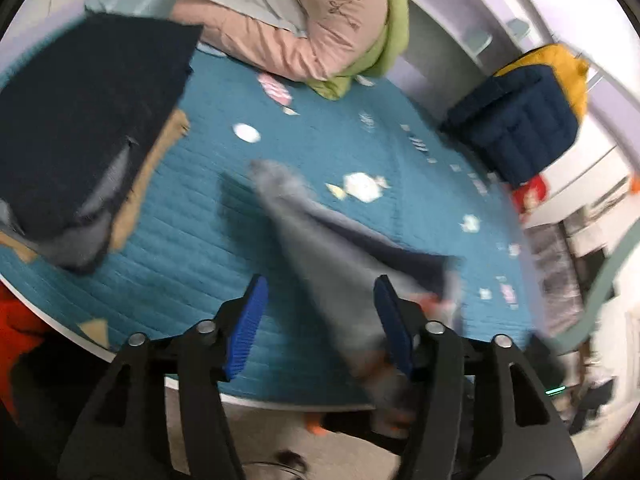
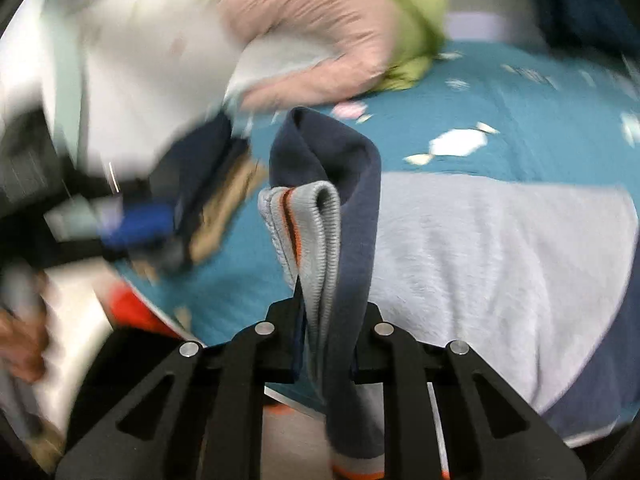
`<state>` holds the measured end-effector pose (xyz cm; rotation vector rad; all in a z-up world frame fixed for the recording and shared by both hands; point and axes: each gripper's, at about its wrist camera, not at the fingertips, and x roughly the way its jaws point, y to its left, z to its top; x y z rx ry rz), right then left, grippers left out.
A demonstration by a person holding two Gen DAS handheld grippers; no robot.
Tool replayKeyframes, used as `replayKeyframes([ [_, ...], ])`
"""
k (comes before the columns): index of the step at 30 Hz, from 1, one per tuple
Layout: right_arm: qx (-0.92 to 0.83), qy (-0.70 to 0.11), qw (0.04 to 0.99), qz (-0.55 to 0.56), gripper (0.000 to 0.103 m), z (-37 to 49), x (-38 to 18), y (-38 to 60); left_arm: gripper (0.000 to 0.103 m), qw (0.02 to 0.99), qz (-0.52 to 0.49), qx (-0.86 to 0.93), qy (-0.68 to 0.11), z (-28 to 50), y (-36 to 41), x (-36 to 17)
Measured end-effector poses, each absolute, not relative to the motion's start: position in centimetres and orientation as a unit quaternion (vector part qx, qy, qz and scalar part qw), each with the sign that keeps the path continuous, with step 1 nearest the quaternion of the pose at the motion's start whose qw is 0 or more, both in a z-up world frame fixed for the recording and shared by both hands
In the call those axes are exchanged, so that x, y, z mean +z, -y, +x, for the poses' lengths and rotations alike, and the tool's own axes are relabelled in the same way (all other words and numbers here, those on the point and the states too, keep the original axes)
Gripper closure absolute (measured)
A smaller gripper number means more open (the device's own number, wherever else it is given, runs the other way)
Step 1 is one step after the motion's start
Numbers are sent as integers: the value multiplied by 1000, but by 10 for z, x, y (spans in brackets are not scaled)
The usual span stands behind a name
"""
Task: Fold large clothes
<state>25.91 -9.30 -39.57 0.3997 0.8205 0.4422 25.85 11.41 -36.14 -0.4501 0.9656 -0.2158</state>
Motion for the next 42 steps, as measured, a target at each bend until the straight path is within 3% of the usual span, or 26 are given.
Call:
replayKeyframes([
  [9,90,-335,851,394,89,217,-393,230,41,806,-142,-192,-542,290,15,-416],
  [14,7,-365,810,459,89,194,-435,278,33,782,-135,-225,-565,295,68,-434],
  [18,-39,-407,772,486,88,179,-469,298,32,764,-108,-220,-597,298,89,-456],
  [22,-25,-432,760,485,80,177,-468,304,29,752,-108,-206,-616,293,90,-478],
  [24,-30,-432,767,473,72,177,-460,310,26,749,-121,-202,-619,295,87,-484],
  [26,-43,-433,771,465,57,171,-453,319,25,748,-123,-203,-620,297,85,-485],
  [29,-69,-431,778,452,47,163,-453,330,25,749,-123,-203,-619,295,83,-484],
  [42,-26,-453,698,555,38,174,-502,332,22,720,-149,-221,-641,281,100,-491],
])
